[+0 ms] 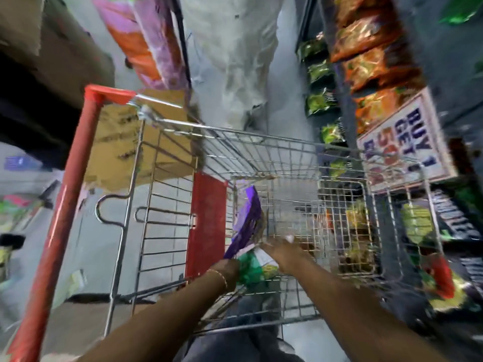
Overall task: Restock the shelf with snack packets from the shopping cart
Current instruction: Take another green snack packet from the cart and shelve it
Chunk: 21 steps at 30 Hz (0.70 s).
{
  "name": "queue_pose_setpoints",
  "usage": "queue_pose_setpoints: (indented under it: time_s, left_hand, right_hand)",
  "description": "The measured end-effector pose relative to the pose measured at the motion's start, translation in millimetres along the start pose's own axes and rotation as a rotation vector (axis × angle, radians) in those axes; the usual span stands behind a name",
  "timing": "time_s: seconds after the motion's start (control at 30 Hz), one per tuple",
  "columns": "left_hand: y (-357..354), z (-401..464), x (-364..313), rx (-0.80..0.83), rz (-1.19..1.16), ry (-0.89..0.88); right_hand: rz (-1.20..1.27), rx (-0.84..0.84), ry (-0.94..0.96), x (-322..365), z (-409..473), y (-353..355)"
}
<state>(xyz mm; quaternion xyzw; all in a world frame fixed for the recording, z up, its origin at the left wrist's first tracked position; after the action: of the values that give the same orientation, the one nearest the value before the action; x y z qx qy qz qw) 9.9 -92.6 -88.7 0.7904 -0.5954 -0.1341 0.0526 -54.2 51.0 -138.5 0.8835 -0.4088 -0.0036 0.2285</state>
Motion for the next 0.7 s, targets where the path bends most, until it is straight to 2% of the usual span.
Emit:
queue_pose_setpoints:
  time_s: [0.07,0.17,0.3,0.43,0.57,0.63,0.7]
  left_hand:
    - [-1.0,-0.4,0.9,0.050,0.067,0.032]
    - [-5.8,-4.8,-4.4,0.041,0.133,-0.041]
    - [-6.8,-11.6,-13.4,0.053,0.183,-0.046]
    - [-1.2,-38.7,-39.8,0.041,0.363,-0.078]
    - [13.6,-89.3,-73.8,-0.051,0.595,-0.104]
    - [34.2,-132.4,-95.5,-0.177,0.684,-0.136]
    - [62.3,-186.3,-116.9,-0.333,0.760,-0.160]
  right_hand:
    - [-0.032,0.039,-0.036,-2.0,10.9,-8.2]
    - [-0.009,0.071,-0.052,-3.5,23.5,-15.2]
    - [-0.044,0.041,-0.006,-10.6,20.9,-5.4]
    - [0.097,-0.050,0.034,-23.7,-12.9,13.5]
    - [0.224,-0.231,0.110,-35.4,-72.4,29.5]
    - [0.343,-0.319,0.083,-45.6,-113.1,27.9]
    - [0.574,-0.443,0.054,-58.5,-157.7,21.8]
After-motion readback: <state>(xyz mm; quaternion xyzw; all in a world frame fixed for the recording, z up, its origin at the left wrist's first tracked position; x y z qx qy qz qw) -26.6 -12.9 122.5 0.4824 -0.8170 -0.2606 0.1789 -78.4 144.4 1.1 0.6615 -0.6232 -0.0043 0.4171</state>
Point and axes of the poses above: each hand's wrist, its own z-axis towards the middle knuckle, its own y-axis out of the back of the hand, x = y × z, the point moved 5 cm from there along z, towards the middle knuckle, and after that the axes turned 15 degrees about x, right-handed, at the moved point
